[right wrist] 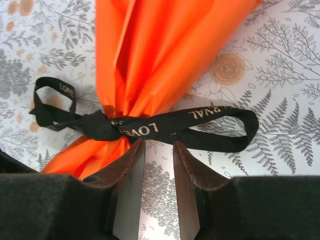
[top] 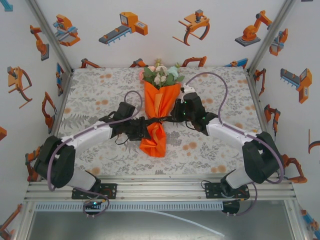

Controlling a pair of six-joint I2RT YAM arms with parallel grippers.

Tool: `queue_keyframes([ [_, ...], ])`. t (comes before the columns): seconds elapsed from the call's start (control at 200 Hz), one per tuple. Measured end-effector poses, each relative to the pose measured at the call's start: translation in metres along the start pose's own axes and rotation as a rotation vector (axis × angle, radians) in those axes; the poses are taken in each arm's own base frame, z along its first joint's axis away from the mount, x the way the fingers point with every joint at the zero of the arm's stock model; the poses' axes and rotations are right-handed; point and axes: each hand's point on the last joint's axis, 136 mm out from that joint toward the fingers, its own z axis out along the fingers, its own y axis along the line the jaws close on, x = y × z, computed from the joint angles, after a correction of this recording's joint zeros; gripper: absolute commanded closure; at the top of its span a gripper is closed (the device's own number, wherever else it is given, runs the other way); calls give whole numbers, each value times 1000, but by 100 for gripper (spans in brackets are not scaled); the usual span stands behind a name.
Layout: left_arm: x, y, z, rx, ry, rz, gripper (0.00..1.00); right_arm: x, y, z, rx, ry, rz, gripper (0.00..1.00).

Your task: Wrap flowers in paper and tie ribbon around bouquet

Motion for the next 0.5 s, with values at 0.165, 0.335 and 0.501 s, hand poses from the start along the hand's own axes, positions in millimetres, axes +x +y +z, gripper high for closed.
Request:
queue_keyframes([
  [0.165, -35, -4, -43, -6, -186, 17, 58, -3, 35, -4, -63, 8, -32, 68],
  [0.335, -62, 22, -50, -25, -240, -114, 78, -4, 70, 0, -113, 27, -16, 68],
  [0.501, -70, 32, -20, 17, -213, -247, 82, -6, 74, 12, -67, 71, 39, 68],
])
